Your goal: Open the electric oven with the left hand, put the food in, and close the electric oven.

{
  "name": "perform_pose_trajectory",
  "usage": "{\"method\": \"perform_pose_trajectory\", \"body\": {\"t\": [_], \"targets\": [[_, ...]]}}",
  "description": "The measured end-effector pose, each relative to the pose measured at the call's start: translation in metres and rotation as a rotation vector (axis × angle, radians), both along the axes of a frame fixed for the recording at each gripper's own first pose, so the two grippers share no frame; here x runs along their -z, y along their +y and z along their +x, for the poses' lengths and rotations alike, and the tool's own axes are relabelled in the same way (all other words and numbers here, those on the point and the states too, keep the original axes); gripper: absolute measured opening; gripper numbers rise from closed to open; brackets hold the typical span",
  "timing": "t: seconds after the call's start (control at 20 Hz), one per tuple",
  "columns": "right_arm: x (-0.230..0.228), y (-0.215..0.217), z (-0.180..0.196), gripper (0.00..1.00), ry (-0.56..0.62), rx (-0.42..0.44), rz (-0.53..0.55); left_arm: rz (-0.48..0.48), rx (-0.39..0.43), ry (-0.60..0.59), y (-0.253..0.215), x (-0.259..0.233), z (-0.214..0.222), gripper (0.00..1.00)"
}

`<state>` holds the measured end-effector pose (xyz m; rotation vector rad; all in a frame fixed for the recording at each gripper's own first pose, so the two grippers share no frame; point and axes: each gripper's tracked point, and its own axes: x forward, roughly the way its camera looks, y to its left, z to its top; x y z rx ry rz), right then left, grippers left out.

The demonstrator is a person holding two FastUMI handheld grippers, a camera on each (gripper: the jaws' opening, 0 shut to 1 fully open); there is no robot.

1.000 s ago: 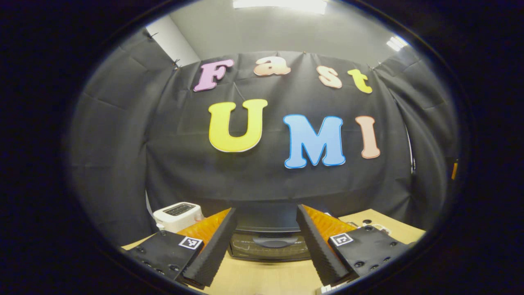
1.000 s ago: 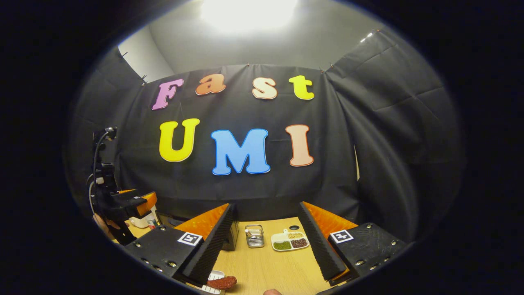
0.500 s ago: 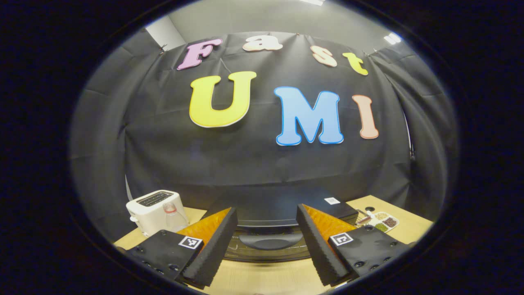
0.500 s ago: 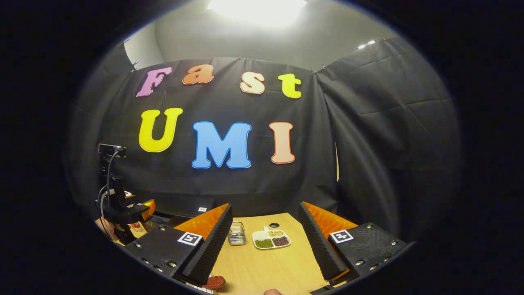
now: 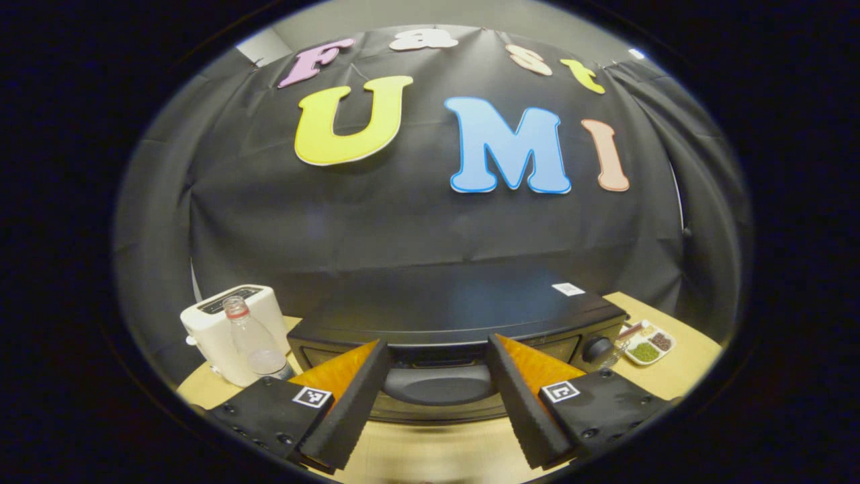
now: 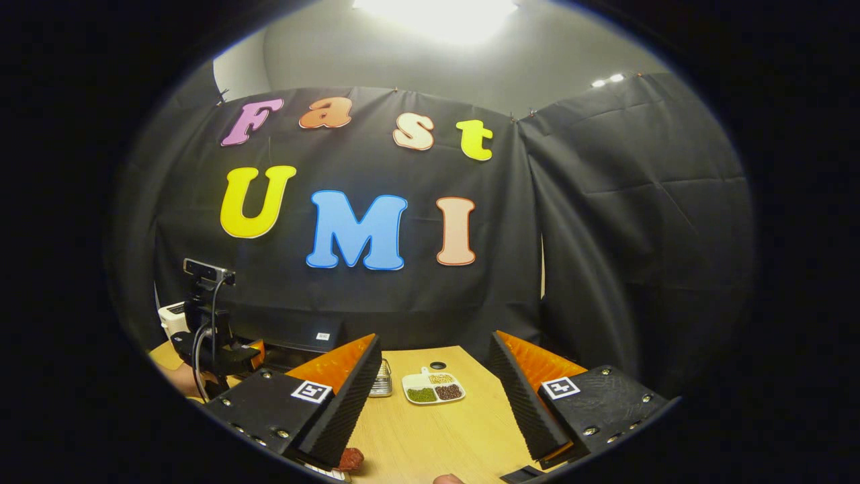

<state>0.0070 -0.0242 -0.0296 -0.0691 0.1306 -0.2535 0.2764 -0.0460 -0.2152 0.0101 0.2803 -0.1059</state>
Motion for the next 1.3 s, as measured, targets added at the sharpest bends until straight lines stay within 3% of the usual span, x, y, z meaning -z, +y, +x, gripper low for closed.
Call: {"method": "perform_pose_trajectory", "body": {"t": [0.35,1.3], "targets": [[0.002,-0.004,-0.007,0.98,0.01,0.007,0.027,-0.001,-0.01,-0.004,0.001,0.001,-0.01,0.98],[0.017,0.008,-0.017,0.98,0.036,-0.094,0.057,-0.007,-0.023,0.131,0.004,0.049,-0.118,0.98]]}}
